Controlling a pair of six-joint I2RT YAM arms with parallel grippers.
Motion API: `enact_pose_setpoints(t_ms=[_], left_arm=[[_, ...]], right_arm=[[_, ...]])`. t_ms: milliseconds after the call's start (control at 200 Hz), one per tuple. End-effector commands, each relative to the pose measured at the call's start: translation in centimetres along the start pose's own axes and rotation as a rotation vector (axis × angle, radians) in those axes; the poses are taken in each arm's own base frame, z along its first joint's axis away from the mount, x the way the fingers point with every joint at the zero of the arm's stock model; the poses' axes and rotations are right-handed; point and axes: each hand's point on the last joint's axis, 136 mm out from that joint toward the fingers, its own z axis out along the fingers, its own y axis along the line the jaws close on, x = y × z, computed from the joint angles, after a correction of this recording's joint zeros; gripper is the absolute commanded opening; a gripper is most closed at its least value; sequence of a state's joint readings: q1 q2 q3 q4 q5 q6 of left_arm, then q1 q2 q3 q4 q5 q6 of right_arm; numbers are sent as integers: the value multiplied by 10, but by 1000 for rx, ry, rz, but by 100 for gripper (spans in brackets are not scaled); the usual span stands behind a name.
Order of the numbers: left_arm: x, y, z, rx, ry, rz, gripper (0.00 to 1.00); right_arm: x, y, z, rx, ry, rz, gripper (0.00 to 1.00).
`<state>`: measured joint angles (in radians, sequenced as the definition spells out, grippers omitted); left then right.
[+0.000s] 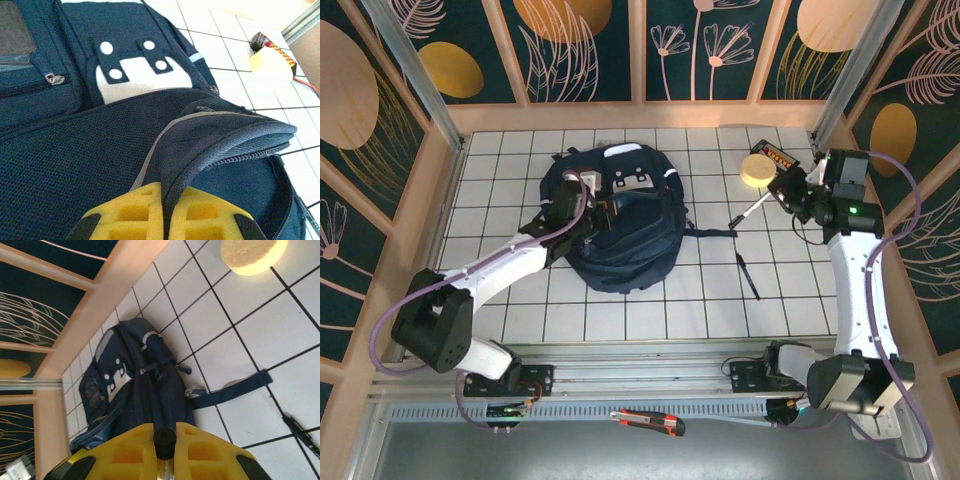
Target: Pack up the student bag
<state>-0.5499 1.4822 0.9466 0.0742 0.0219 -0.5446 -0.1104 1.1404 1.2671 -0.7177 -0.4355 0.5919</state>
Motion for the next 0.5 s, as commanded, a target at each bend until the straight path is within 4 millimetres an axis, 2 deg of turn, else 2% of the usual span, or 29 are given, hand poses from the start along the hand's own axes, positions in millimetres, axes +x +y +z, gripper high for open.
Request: enact_pose_setpoints(t_ms=[0, 235, 490], left_arm=[[-49, -28, -8, 86, -129, -61, 0], [-57, -35, -6, 104, -129, -98, 0], [-69, -45, -15, 169, -182, -206, 0]], right_arm=[[-11, 24, -9, -95, -31, 23, 0], [-5, 34, 23, -206, 17, 132, 0], [41, 69, 88, -251, 176, 102, 0]])
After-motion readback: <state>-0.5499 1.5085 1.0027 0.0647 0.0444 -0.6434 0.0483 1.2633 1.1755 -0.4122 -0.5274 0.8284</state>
